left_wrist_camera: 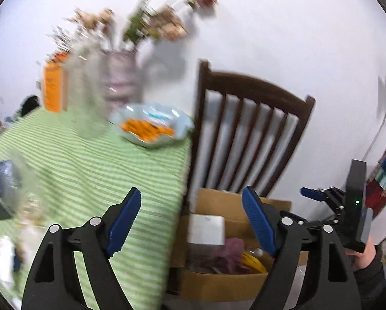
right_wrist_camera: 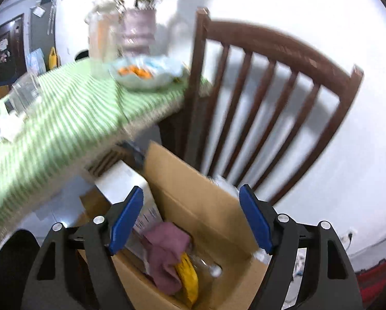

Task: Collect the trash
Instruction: 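Move both tools back over the table toward the remaining trash, then grasp the clear plastic container with the right tool while the left tool grasps a plastic bag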

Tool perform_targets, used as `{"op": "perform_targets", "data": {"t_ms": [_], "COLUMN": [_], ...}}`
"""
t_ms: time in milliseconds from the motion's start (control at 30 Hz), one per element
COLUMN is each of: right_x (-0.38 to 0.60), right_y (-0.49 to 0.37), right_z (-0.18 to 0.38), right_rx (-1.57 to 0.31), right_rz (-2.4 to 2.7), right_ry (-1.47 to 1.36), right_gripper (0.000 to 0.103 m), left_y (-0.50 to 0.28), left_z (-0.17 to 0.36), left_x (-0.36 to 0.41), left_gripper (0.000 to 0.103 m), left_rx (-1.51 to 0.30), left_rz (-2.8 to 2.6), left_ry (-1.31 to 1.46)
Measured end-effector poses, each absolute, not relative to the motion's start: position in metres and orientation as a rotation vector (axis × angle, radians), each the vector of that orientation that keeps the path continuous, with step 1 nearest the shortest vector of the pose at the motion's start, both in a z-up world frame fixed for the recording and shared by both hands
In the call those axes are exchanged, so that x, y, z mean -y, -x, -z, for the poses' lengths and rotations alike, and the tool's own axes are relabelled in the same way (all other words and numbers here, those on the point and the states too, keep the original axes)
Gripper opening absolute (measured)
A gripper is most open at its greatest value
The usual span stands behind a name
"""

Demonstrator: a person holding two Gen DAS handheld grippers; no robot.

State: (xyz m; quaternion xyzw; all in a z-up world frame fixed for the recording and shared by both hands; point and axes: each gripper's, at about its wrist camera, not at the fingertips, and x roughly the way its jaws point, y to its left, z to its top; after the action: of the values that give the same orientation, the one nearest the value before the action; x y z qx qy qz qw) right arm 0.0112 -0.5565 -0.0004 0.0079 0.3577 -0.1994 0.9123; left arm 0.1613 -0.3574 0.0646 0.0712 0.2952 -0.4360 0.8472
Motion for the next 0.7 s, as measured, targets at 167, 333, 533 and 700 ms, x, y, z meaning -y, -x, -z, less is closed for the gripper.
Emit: {"op": "perform_targets", "data": {"t_ms": [167,333,533,700], "right_x": [0.519,0.479,0.420,0.380], "right_y": [-0.038,-0.069,-0.107,-0.135], "right_z": [-0.025,-0.040,-0.055,-0.063], "right_rx": [-0.635,-0.571,-0.533,-0.531], "right_rz": [0.360,0.292,0.179,0.102], "right_ry": [0.002,0.000,0.019,0.049], "right_gripper": [0.075,0.078,0.079,0.079], "left_y": [-0.184,-0.220,-0.263,-0.309], "left_z": [-0.081,-0.090,-0.096,-0.069], "left_x": [0.296,0.225,0.142,0.062], "left_gripper": [0.082,0.082,0.083,0.086], "left_rx": [-0.569,-0.564,-0.547,-0.609], "left_rz": [0.802,0.653,0.378,0.052], "left_ry": [-0.124,-0.053,-0.003,0.029]}}
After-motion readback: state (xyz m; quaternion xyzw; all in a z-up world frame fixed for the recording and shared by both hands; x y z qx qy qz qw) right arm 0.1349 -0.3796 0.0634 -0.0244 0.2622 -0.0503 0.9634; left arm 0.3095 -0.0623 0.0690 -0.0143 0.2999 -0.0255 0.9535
